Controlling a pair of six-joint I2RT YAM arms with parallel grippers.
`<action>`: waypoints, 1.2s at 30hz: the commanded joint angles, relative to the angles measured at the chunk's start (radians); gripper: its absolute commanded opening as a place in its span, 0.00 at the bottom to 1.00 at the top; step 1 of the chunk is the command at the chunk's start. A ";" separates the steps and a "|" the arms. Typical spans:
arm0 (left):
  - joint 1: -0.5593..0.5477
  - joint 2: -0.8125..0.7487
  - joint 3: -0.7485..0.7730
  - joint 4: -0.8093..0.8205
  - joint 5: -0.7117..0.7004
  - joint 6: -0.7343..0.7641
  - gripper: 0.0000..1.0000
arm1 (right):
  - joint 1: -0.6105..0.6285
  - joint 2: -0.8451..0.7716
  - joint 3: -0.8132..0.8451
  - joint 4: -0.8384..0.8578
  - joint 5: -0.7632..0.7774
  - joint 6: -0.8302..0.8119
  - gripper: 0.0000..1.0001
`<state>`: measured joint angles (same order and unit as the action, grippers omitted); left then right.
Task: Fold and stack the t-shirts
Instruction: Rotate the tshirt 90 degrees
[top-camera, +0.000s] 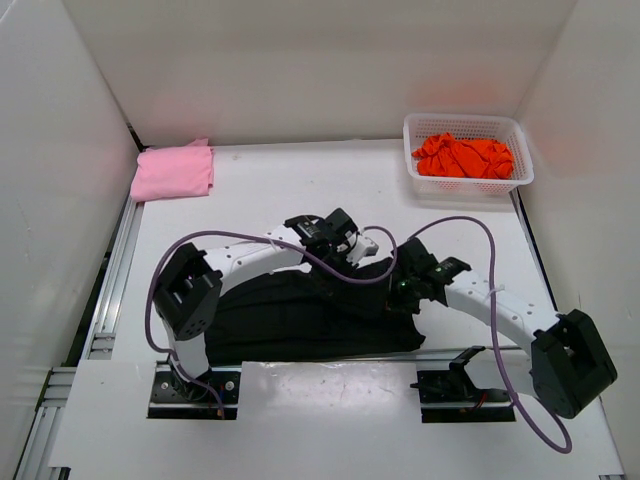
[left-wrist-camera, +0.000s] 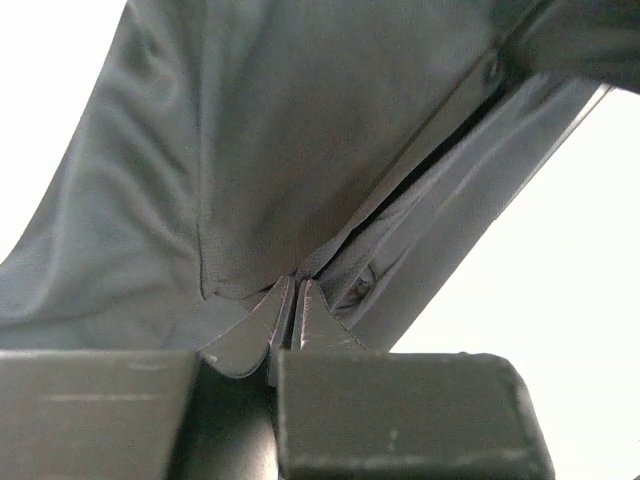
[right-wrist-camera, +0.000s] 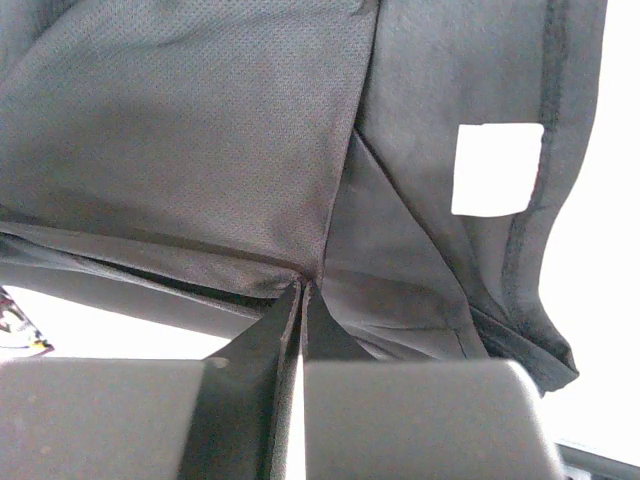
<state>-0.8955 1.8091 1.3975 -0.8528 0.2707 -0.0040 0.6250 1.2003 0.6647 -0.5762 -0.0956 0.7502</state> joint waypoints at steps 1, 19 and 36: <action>-0.017 -0.022 -0.047 -0.011 0.027 0.004 0.10 | 0.019 -0.016 -0.013 -0.048 0.043 0.011 0.00; -0.026 -0.008 -0.147 0.018 0.061 0.004 0.39 | 0.030 -0.093 -0.072 0.001 -0.030 -0.147 0.23; -0.011 -0.210 -0.210 -0.123 0.121 0.004 0.52 | 0.030 0.140 0.064 0.352 -0.164 -0.167 0.00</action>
<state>-0.9535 1.7287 1.1767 -0.9245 0.3569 -0.0044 0.6502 1.2640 0.6411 -0.3374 -0.1852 0.6144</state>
